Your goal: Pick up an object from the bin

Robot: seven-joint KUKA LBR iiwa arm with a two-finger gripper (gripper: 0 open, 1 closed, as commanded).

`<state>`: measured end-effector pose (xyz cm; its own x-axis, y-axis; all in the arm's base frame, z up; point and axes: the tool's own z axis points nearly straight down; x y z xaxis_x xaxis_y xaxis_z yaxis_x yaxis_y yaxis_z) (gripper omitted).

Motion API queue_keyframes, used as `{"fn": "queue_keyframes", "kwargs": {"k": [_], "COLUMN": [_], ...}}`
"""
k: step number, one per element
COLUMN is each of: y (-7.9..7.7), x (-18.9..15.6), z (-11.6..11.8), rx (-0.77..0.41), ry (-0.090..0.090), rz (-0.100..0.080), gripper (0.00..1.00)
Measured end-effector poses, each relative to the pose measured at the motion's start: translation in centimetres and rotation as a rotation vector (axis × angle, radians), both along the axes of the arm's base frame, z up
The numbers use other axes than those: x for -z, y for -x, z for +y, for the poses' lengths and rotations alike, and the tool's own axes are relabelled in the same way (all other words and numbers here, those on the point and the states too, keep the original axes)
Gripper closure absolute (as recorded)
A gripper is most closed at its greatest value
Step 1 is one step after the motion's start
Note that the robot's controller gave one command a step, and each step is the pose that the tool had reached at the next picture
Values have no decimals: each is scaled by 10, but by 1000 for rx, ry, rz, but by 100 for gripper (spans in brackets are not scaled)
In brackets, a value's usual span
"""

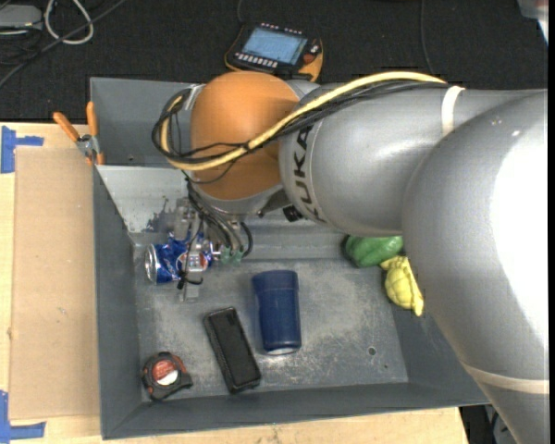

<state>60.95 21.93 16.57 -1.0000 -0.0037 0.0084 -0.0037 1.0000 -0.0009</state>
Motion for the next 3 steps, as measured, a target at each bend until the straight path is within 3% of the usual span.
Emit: {"fn": "queue_keyframes", "kwargs": {"k": [1, 2, 3], "y": [-2, -14, -11], "x": [-5, 94, 94], "z": [-2, -11, 0], "rx": [6, -98, -244], "ry": [-1, -5, -6], "rz": [-7, -11, -20], "gripper": [0, 0, 0]}}
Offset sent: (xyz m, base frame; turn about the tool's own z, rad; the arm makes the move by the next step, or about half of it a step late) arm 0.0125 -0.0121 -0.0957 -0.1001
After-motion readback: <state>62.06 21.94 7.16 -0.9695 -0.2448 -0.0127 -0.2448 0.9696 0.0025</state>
